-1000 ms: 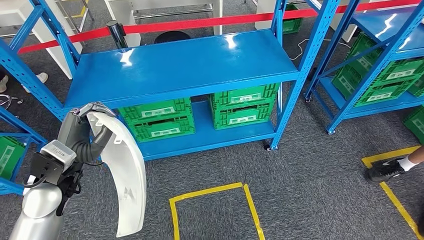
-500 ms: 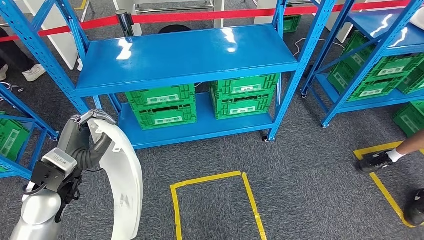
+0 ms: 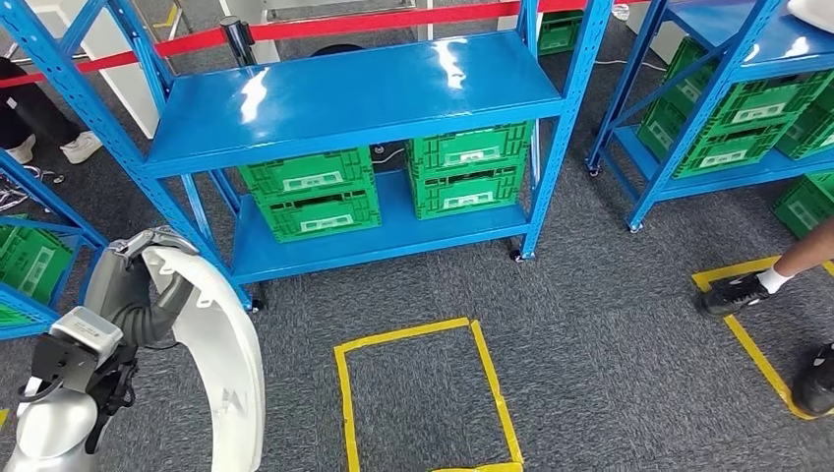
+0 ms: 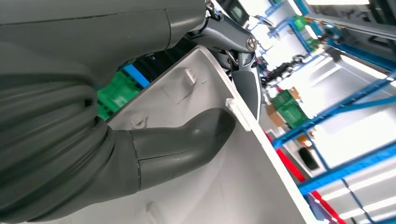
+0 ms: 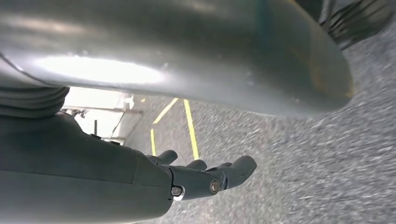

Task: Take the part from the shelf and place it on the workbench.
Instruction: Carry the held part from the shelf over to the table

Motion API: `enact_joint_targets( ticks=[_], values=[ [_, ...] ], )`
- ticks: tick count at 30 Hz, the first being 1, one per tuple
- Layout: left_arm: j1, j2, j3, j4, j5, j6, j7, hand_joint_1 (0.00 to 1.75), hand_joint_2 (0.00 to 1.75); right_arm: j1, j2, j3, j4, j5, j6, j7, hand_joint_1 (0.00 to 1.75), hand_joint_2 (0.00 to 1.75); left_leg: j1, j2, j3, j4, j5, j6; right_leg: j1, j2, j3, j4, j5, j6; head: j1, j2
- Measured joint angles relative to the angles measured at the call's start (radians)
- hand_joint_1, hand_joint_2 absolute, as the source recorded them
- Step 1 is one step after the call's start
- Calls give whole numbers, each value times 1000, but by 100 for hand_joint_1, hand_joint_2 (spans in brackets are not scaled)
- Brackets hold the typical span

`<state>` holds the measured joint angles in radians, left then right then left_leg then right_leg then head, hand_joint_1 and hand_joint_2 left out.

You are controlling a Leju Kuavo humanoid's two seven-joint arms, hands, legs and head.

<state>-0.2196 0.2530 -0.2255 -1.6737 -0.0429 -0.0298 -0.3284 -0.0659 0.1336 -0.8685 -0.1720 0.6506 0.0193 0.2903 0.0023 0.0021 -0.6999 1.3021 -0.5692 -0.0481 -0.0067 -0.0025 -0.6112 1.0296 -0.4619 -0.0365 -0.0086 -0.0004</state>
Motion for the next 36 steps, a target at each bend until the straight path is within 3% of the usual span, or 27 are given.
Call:
enact_joint_targets(
  ticks=[2, 4, 6, 8, 9, 10, 12, 13, 14, 15, 17, 19, 21, 23, 25, 27, 28, 29, 30, 31, 32, 34, 36],
  values=[
    [7, 12, 14, -2, 4, 3, -6, 175, 175, -1, 0, 3, 0, 6, 2, 0, 0, 0, -4, -1, 93, -110, 43, 14, 3, -1, -22, 1, 18, 2, 0, 0],
    [9, 18, 22, -7, 5, 7, -10, 175, 175, -3, 1, 6, 0, 10, 2, 0, 0, 0, -11, -2, 193, -254, 39, 29, 4, -3, -33, 0, 35, 9, 1, 0],
    [6, 19, 25, -7, 3, 10, -11, 175, 175, -4, 2, 7, 0, 9, 2, -1, 0, 0, -19, -3, 225, -314, 30, 39, 1, -4, -36, -7, 52, 20, -1, 0],
    [-4, 17, 25, -3, 1, 12, -10, 175, 175, -4, 2, 7, 0, 7, 0, -2, 0, 0, -17, 0, 215, -326, 50, 52, 1, -3, -39, -9, 57, 32, -3, 0],
    [-12, 15, 25, 0, -1, 12, -9, 175, 175, -4, 2, 7, 0, 5, -1, -2, 0, 0, -14, 2, 209, -331, 62, 60, 1, -1, -47, 6, 38, 37, -2, 0],
    [-21, 11, 24, 3, -2, 11, -8, 175, 175, -4, 2, 7, 0, 4, -1, 0, 0, 0, -10, 4, 201, -335, 74, 66, 1, 1, -60, 40, 1, 42, -1, 0],
    [-34, 2, 23, 11, -5, 11, -5, 175, 175, -5, 1, 7, 0, 2, -1, 2, 0, 0, -9, 6, 174, -331, 95, 72, -2, 3, -96, 160, -94, 49, 0, 0],
    [-37, -3, 23, 16, -7, 11, -4, 175, 175, -5, 0, 7, 0, 1, -1, 1, 0, 0, -8, 7, 159, -328, 105, 71, -3, 3, -109, 221, -123, 53, 1, 0],
    [-39, -7, 22, 21, -10, 11, -3, 175, 175, -5, -1, 7, 0, 0, -1, 1, 0, 0, -7, 8, 143, -323, 113, 70, -5, 3, -112, 262, -128, 57, 1, 0],
    [-39, -10, 21, 25, -12, 11, -3, 175, 175, -5, -1, 8, 0, 0, -1, 1, 0, 0, -5, 9, 127, -316, 121, 67, -7, 3, -99, 269, -113, 61, 1, 0],
    [-42, -13, 20, 31, -13, 11, -3, 175, 175, -5, -3, 7, 0, -1, -1, 2, 0, 0, 0, 10, 94, -295, 131, 57, -13, 2, -20, 178, -67, 69, 1, 0],
    [-44, -15, 20, 34, -15, 12, -4, 175, 175, -6, -3, 7, 0, -1, -1, 2, 0, 0, 1, 11, 66, -271, 139, 45, -13, 4, 63, 55, -69, 68, 2, 0],
    [-46, -16, 19, 34, -17, 12, -4, 175, 175, -7, -3, 7, 0, -1, 0, 0, 0, 0, -1, 11, 54, -262, 148, 32, -9, 6, 84, 13, -87, 52, 3, 0],
    [-47, -17, 18, 37, -18, 12, -4, 175, 175, -6, -3, 8, 0, -1, 0, -1, 0, 0, 1, 9, 50, -261, 154, 19, -10, 5, 71, 12, -76, 32, 3, 0],
    [-47, -17, 17, 40, -18, 12, -4, 175, 175, -6, -3, 7, 0, -1, 0, -1, 0, 0, 4, 7, 33, -223, 107, 8, -12, 3, 55, 10, -58, 15, 2, 0],
    [-47, -17, 17, 43, -18, 12, -4, 175, 175, -7, -3, 7, 0, -1, 0, -1, 0, 0, 6, 5, 3, -114, 13, 0, -11, 1, 33, 10, -38, 8, 0, 0],
    [-47, -17, 16, 45, -18, 12, -3, 175, 175, -7, -4, 7, 0, -1, 0, -1, 0, 0, 6, 5, -9, -51, -21, -2, -9, 1, 21, 11, -28, 7, 0, 0],
    [-46, -17, 16, 47, -18, 12, -3, 175, 175, -7, -4, 7, 0, -1, 0, -1, 0, 0, 6, 5, -12, -7, -35, -2, -8, 1, 8, 11, -18, 7, 0, 0],
    [-46, -17, 16, 49, -18, 12, -3, 175, 175, -7, -4, 7, 0, -1, 0, -1, 0, 0, 6, 4, 0, 8, -27, 0, -6, 1, -5, 11, -8, 7, 0, 0],
    [-47, -17, 15, 50, -18, 12, -3, 175, 175, -7, -4, 7, 0, -1, 0, -1, 0, 0, 5, 4, 29, -14, -4, 5, -5, 1, -17, 11, 2, 8, 0, 0],
    [-48, -18, 15, 50, -18, 12, -3, 175, 175, -7, -4, 7, 0, -1, 0, -1, 0, 0, 4, 3, 75, -69, 21, 12, -3, 2, -27, 12, 12, 9, 0, 0],
    [-53, -18, 14, 47, -20, 12, -3, 175, 175, -6, -2, 7, 0, -2, 0, -1, 0, 0, -3, 1, 178, -216, 30, 28, -1, 2, -42, 11, 30, 16, 1, 0],
    [-61, -20, 13, 45, -21, 12, -2, 175, 175, -6, -1, 7, 0, -2, 1, -1, 0, 0, -11, -1, 223, -298, 15, 38, -4, 2, -45, 6, 48, 27, 0, 0]
  ],
)
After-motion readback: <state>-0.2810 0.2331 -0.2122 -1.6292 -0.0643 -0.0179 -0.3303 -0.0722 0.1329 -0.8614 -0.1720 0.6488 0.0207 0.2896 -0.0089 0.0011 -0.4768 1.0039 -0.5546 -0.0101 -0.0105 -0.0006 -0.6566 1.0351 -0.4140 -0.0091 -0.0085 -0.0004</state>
